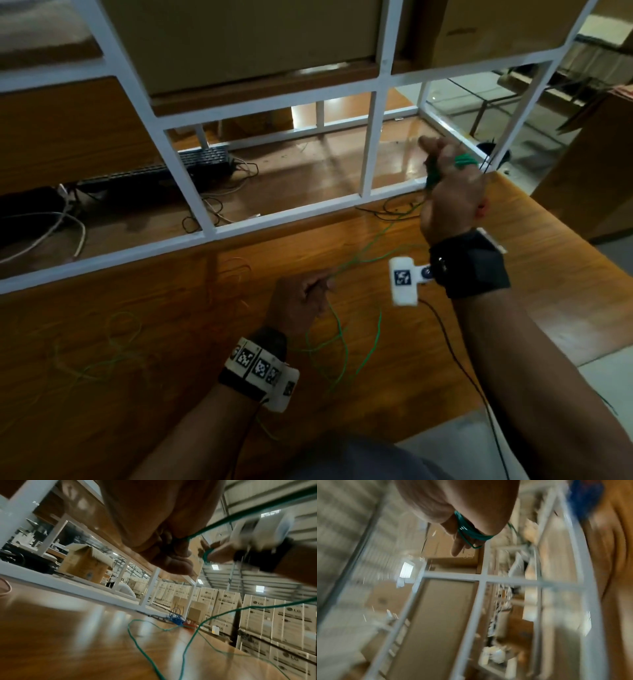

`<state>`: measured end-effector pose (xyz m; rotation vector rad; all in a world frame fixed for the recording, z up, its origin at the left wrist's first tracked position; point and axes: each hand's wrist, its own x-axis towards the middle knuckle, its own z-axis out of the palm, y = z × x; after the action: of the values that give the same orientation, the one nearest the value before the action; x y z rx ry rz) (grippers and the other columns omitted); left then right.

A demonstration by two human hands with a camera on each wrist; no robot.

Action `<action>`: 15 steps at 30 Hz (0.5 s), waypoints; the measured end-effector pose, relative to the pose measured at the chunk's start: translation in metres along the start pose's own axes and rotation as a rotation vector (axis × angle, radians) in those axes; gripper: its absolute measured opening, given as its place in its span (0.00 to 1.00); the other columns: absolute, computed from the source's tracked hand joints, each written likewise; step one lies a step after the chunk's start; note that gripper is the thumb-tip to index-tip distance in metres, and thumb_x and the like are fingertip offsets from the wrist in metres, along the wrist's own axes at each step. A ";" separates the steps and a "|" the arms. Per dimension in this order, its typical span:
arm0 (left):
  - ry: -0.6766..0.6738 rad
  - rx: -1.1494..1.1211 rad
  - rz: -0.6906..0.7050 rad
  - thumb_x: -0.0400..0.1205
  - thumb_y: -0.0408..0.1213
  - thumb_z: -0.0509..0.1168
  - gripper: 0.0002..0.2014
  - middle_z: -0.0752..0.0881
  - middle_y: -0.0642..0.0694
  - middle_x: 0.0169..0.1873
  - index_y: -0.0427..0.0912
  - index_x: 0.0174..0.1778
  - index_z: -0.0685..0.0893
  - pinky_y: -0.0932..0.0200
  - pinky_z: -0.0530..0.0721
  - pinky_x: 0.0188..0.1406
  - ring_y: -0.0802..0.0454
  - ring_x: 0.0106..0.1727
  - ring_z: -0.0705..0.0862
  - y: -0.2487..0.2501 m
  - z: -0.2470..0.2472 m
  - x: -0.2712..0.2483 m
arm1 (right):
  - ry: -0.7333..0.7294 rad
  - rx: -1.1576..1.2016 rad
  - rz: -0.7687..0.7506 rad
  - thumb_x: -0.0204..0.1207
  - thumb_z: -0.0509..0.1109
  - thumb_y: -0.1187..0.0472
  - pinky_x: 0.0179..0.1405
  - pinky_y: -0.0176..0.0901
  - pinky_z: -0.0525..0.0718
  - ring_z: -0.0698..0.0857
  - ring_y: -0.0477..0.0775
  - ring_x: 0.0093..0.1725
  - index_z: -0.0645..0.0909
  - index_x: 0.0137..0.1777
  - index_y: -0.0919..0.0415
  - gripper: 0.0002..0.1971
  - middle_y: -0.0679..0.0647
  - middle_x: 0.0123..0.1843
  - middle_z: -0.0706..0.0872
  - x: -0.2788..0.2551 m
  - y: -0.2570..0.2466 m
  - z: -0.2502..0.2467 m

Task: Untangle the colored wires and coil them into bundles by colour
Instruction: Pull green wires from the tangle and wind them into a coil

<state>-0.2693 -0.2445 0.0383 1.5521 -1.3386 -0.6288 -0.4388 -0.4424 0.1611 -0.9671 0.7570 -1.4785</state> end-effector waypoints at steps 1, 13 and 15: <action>0.042 0.031 0.023 0.84 0.44 0.64 0.10 0.88 0.60 0.29 0.59 0.56 0.89 0.50 0.88 0.30 0.58 0.27 0.85 0.005 -0.005 0.003 | -0.063 -0.324 -0.073 0.90 0.64 0.54 0.66 0.48 0.87 0.90 0.47 0.60 0.86 0.64 0.63 0.15 0.51 0.58 0.93 -0.006 0.007 -0.003; 0.211 0.481 0.399 0.83 0.31 0.67 0.08 0.91 0.52 0.46 0.42 0.53 0.91 0.73 0.79 0.52 0.66 0.46 0.84 0.058 -0.089 0.055 | -1.276 -1.326 0.162 0.81 0.73 0.60 0.55 0.46 0.85 0.89 0.46 0.55 0.90 0.49 0.52 0.04 0.43 0.51 0.92 -0.054 0.053 -0.031; 0.238 0.465 0.406 0.83 0.31 0.67 0.08 0.91 0.49 0.48 0.41 0.53 0.91 0.76 0.78 0.50 0.70 0.43 0.81 0.060 -0.093 0.065 | -1.383 -1.089 0.306 0.84 0.71 0.65 0.58 0.43 0.86 0.90 0.43 0.56 0.90 0.53 0.56 0.07 0.45 0.52 0.94 -0.065 0.053 -0.030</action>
<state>-0.2003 -0.2723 0.1427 1.5803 -1.6223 0.1283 -0.4412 -0.3872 0.0909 -2.1534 0.5252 0.2064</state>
